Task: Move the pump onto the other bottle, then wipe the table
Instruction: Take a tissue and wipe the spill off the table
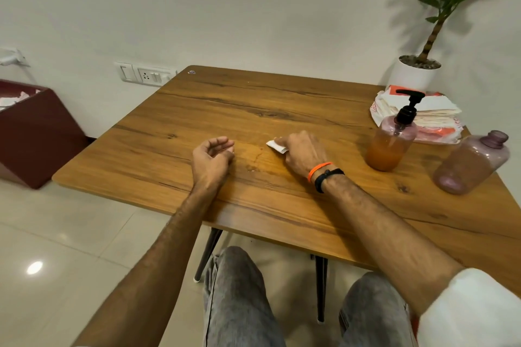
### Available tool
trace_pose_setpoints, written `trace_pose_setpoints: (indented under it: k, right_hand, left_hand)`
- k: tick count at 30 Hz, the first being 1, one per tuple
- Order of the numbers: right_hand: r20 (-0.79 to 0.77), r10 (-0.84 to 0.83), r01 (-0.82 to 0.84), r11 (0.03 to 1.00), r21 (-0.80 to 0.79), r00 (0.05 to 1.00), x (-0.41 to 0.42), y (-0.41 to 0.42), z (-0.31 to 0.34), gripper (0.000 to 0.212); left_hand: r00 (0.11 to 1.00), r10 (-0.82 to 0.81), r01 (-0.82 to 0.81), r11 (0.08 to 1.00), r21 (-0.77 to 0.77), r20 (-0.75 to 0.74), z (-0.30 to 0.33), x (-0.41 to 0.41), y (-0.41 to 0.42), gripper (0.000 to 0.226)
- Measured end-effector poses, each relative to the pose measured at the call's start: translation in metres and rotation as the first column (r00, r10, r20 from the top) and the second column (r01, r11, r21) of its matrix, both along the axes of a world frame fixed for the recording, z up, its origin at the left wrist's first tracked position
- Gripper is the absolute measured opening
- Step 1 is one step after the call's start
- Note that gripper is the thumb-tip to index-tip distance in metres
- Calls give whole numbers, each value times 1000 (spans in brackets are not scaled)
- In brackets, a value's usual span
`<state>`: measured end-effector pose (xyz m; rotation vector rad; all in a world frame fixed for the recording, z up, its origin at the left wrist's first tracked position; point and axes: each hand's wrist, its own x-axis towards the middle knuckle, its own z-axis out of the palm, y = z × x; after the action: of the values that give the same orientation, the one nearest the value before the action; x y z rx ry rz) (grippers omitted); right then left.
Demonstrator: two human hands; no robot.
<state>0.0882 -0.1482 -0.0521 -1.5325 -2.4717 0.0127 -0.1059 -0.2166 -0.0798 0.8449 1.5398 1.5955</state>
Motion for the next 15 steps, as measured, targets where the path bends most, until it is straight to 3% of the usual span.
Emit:
trace_pose_setpoints:
  k: [3,7,15]
  right_hand:
    - [17,51,-51,998,-31,999,-8,-2,-7,41]
    - [112,201,-185,973,-136,973,-22,2,-11,47]
    - [61,455,-436,877,-201,888,-28,-19,-13,49]
  left_hand:
    - [996,32,-35,999,31,79,-1,0,0,28]
    - [984,51,-61,997,51,169,-2,2,3,25]
    - [986,54,-64,996,61,158,-6,2,5,23]
